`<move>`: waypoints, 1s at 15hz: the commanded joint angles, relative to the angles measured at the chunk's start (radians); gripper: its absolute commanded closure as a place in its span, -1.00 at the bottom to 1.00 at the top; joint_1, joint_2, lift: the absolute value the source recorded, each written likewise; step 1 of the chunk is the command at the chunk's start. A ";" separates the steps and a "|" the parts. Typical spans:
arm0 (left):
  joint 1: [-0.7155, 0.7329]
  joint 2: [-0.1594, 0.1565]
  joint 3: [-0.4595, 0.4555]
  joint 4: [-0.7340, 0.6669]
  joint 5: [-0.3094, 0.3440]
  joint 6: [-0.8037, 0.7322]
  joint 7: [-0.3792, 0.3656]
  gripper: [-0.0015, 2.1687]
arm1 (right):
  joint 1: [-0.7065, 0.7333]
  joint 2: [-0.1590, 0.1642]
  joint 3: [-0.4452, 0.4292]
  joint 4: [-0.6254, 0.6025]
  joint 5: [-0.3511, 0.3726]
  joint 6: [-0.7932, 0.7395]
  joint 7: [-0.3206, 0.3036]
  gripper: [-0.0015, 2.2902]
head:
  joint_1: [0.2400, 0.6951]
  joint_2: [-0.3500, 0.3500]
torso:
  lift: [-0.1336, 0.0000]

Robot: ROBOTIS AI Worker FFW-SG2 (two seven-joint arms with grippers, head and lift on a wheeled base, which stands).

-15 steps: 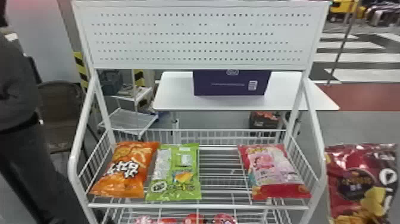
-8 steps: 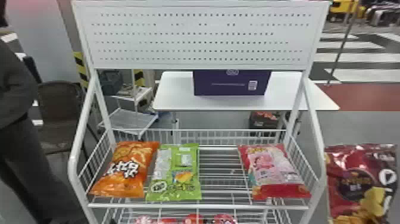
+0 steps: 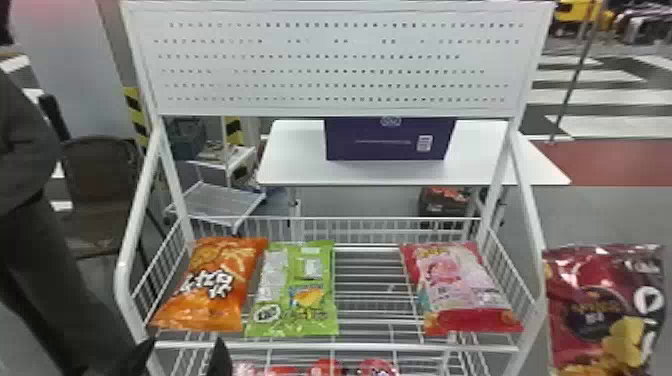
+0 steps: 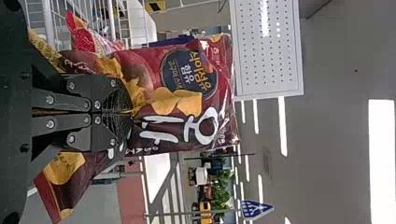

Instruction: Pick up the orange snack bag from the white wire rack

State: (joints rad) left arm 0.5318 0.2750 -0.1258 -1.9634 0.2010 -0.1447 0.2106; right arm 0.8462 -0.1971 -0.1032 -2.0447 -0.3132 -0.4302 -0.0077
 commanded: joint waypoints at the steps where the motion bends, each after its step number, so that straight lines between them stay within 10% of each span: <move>1: -0.128 -0.010 -0.028 0.069 0.001 0.095 0.000 -0.92 | 0.005 0.001 -0.001 -0.002 0.000 0.000 0.000 0.83 | 0.14 0.00 | 1.00; 15: -0.526 -0.048 -0.038 0.509 0.044 0.221 -0.031 -0.86 | 0.001 -0.001 -0.006 0.005 0.006 0.003 0.000 0.83 | 0.14 0.00 | 1.00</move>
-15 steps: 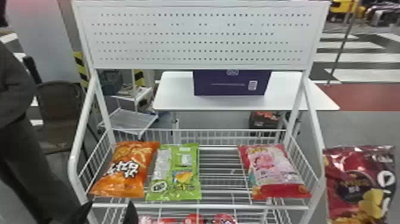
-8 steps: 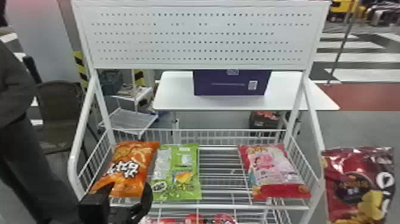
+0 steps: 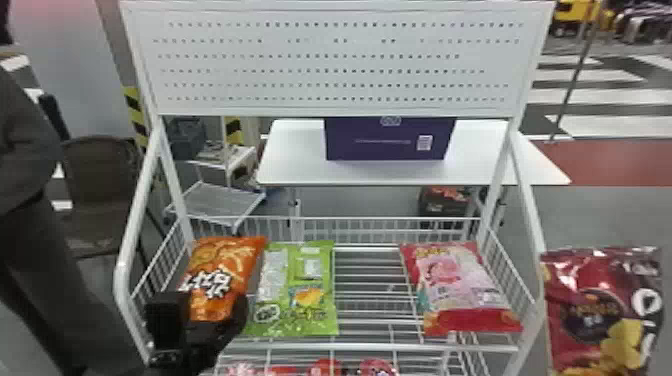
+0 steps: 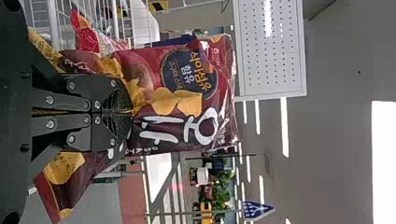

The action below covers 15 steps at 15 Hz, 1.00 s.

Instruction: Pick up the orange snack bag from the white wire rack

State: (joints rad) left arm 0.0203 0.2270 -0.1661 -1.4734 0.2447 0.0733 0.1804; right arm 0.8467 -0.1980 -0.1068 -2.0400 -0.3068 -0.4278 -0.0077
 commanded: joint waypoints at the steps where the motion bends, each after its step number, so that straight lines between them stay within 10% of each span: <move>1: -0.017 0.000 0.003 0.028 0.001 0.000 0.001 -0.75 | 0.000 0.000 -0.002 0.000 0.000 0.001 0.000 0.83 | 0.14 0.00 | 1.00; 2: -0.019 -0.002 0.003 0.030 -0.002 0.003 0.001 -0.51 | 0.000 0.002 -0.002 0.000 0.000 0.004 0.000 0.83 | 0.14 0.00 | 1.00; 4: -0.017 -0.006 -0.001 0.028 0.005 0.030 0.048 0.77 | -0.005 0.003 -0.001 0.001 0.000 0.007 0.000 0.83 | 0.14 0.00 | 1.00; 5: -0.006 -0.005 0.002 0.018 0.004 0.027 0.060 0.98 | -0.008 0.003 0.001 0.003 0.000 0.010 0.000 0.83 | 0.14 0.00 | 1.00; 15: 0.363 0.008 0.082 -0.470 0.008 0.009 0.048 0.98 | -0.025 0.006 0.013 0.017 0.000 0.010 0.000 0.83 | 0.14 0.00 | 1.00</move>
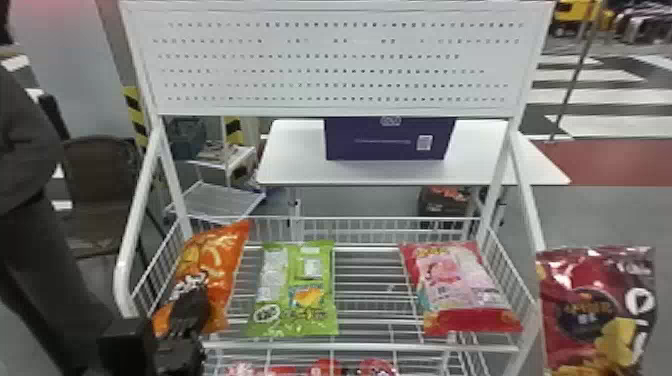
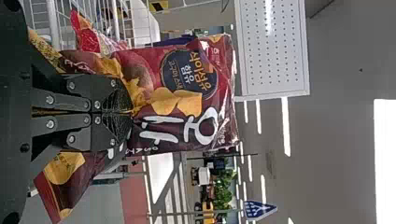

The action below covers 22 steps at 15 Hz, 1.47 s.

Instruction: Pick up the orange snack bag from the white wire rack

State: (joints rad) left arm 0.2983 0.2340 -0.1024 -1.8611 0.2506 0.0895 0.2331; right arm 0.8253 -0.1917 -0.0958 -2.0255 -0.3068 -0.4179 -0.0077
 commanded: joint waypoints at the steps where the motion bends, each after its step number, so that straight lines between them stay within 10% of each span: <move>1: 0.147 0.002 0.032 -0.125 0.006 -0.032 -0.005 0.98 | -0.005 0.000 0.004 0.004 0.000 0.000 0.000 0.83 | 0.14 0.00 | 1.00; 8: 0.456 0.071 0.052 -0.228 0.026 -0.317 0.003 0.98 | -0.006 -0.002 0.018 0.007 0.000 0.000 0.000 0.83 | 0.14 0.00 | 1.00; 22: 0.507 0.076 0.041 -0.259 -0.002 -0.366 0.006 0.98 | 0.003 -0.008 0.008 -0.004 -0.002 -0.003 0.000 0.83 | 0.14 0.00 | 1.00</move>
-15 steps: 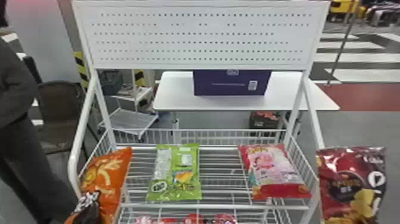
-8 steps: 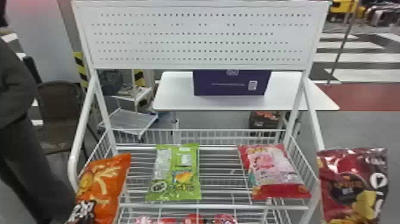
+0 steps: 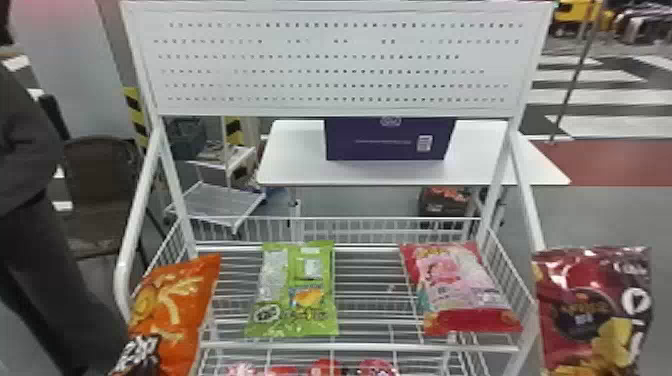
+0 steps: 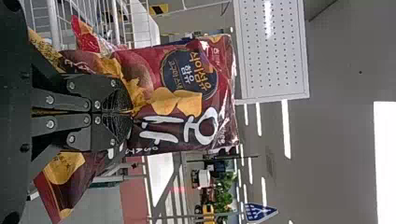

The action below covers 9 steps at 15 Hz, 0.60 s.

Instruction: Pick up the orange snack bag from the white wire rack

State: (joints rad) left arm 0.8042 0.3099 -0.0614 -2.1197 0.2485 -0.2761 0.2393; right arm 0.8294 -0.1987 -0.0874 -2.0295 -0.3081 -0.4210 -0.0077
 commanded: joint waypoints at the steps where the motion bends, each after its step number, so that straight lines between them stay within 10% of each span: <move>1: 0.000 -0.002 0.002 0.000 0.000 -0.001 0.000 0.98 | -0.001 -0.002 0.000 0.000 0.000 0.000 0.000 0.83 | 0.14 0.00 | 1.00; 9: 0.003 -0.005 0.005 -0.002 0.000 -0.007 0.002 0.98 | -0.006 -0.004 0.001 0.000 0.000 0.000 0.000 0.83 | 0.14 0.00 | 1.00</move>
State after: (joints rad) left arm 0.8058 0.3053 -0.0568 -2.1203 0.2485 -0.2826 0.2408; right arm 0.8241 -0.2026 -0.0866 -2.0280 -0.3083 -0.4210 -0.0077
